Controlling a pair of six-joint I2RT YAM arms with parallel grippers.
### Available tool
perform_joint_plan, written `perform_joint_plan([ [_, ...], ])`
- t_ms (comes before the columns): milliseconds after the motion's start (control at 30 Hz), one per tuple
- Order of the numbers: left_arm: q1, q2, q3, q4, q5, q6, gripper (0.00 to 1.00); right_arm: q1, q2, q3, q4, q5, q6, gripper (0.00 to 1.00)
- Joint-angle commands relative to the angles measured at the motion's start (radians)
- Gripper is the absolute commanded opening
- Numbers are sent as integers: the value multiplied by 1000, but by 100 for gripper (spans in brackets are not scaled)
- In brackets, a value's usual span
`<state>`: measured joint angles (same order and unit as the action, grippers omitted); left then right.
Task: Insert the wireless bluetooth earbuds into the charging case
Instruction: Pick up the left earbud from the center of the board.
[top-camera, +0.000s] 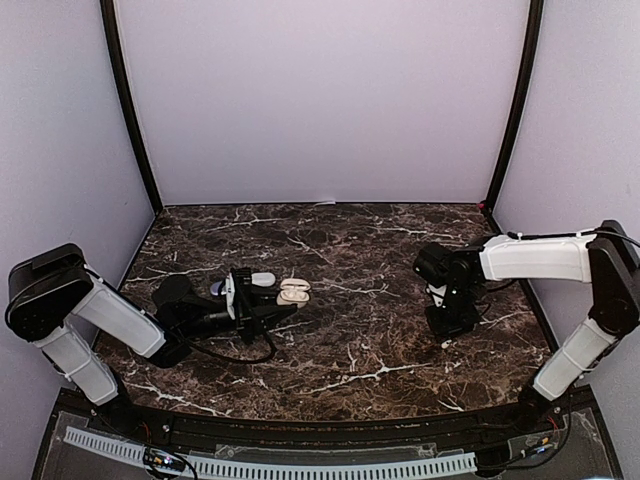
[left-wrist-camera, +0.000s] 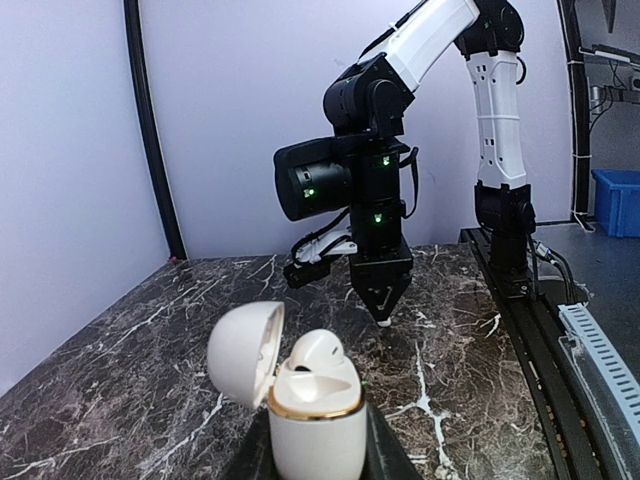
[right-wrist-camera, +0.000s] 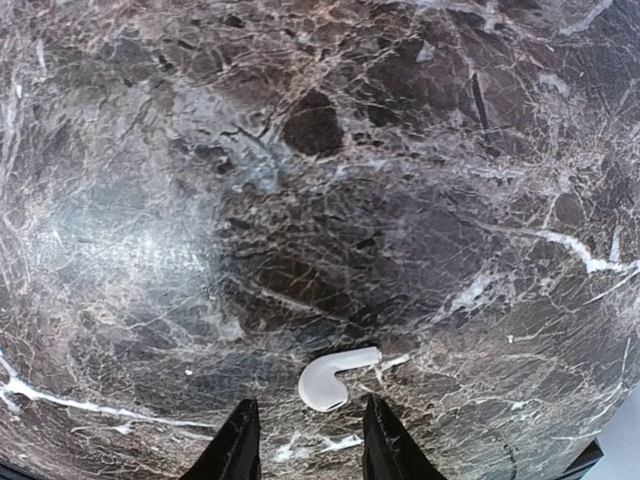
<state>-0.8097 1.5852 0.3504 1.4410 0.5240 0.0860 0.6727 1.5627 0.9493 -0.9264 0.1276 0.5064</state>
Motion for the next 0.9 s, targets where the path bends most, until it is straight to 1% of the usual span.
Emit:
perform_joint_plan([
  [0,7,-36,-14,3,16,10,4,7,17,-22,21,3,12,32],
  [267,7,-29,-12,5,19,7,4,8,25,-41,24,9,17,31],
  [667,9,-34,-15,0,18,9,4,7,29,-49,55,0,12,27],
  [867,10,-42,-20,-6,12,12,4,7,63,-49,61,-2,8,24],
])
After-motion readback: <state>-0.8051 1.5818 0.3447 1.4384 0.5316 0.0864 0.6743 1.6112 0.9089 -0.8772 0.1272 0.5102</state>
